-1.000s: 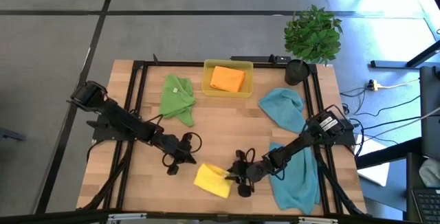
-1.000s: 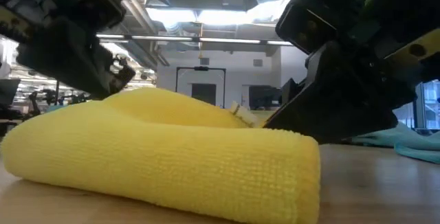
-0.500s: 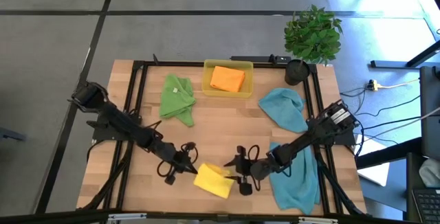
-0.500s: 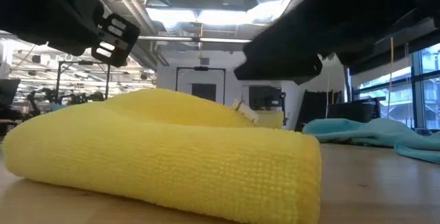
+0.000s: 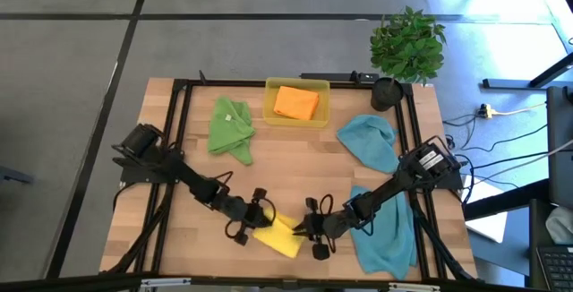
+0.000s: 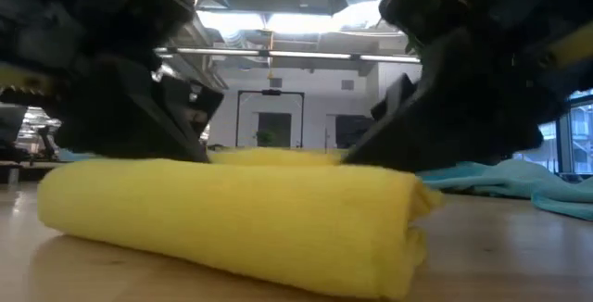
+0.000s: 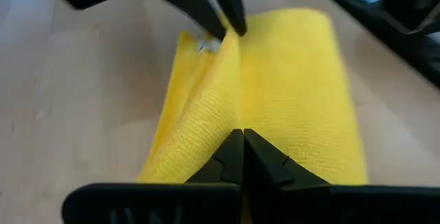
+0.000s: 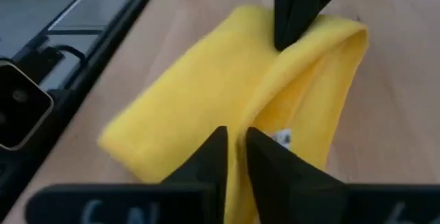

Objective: Fold microfiber towels
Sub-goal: Put the folded yellow microfiber cloth into the yellow bin

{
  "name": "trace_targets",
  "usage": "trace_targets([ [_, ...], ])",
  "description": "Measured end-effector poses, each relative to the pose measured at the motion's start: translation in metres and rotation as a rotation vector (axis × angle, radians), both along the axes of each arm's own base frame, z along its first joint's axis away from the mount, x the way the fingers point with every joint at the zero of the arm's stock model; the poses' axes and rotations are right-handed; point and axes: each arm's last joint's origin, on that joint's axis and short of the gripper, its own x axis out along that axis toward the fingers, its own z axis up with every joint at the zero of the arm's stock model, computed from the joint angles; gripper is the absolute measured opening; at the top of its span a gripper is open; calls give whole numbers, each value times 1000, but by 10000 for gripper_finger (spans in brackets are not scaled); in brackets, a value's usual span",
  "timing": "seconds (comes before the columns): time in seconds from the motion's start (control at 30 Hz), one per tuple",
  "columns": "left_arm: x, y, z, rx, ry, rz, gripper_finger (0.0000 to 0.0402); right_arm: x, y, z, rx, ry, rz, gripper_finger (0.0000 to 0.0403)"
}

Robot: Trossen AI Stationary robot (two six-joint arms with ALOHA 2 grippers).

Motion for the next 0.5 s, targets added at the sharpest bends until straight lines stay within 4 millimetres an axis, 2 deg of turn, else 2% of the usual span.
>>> trace_targets([
  [0.2, 4, 8, -8, -24, 44, 39, 0, -1, -7, -7, -18, 70, -71, 26],
  [0.5, 3, 8, -8, -35, 54, 19, 0, 0, -14, -6, -53, 87, -118, 39],
])
